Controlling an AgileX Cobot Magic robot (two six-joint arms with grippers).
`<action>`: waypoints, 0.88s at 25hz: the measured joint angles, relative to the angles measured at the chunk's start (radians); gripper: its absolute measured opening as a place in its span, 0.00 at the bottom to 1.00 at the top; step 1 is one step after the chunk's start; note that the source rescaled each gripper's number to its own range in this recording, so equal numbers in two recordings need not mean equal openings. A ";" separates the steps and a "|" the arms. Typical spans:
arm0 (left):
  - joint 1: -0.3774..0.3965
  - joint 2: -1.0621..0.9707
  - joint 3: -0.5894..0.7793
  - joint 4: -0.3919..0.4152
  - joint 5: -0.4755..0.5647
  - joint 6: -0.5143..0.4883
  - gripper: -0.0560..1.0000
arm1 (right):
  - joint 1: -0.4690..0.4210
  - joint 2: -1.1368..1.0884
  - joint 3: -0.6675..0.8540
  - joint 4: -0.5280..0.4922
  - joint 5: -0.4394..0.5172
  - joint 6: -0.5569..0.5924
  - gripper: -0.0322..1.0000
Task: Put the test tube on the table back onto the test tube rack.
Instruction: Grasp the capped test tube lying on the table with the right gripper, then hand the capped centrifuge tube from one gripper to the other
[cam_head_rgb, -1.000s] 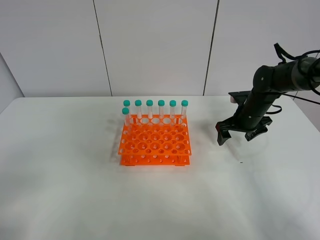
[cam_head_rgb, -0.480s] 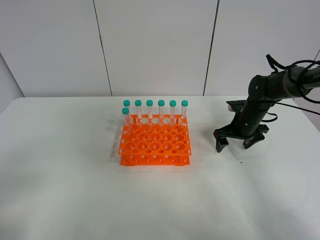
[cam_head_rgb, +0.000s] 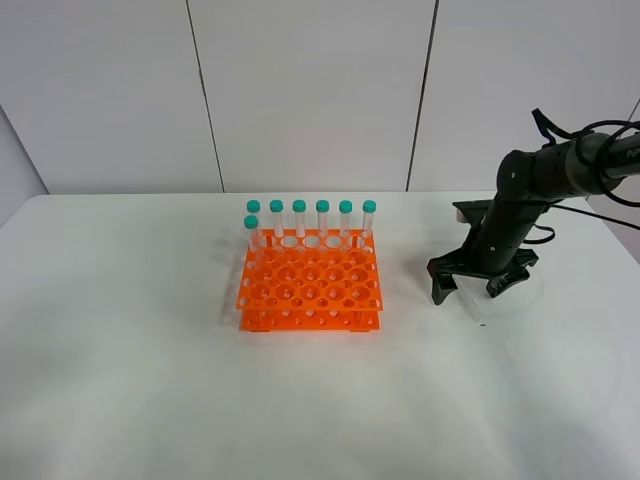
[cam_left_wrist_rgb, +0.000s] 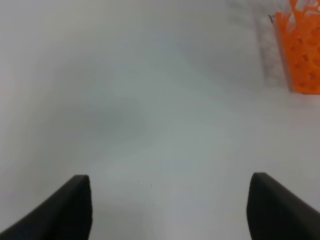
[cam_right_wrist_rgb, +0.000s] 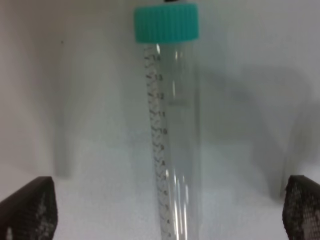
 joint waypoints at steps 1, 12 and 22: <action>0.000 0.000 0.000 0.000 0.000 0.000 0.90 | 0.000 0.001 0.000 -0.004 0.000 0.002 1.00; 0.000 0.000 0.000 0.000 0.000 0.000 0.90 | -0.002 0.018 -0.002 -0.022 0.007 0.017 0.52; 0.000 0.000 0.000 0.000 0.000 0.000 0.90 | -0.002 -0.054 -0.002 -0.030 0.036 -0.086 0.06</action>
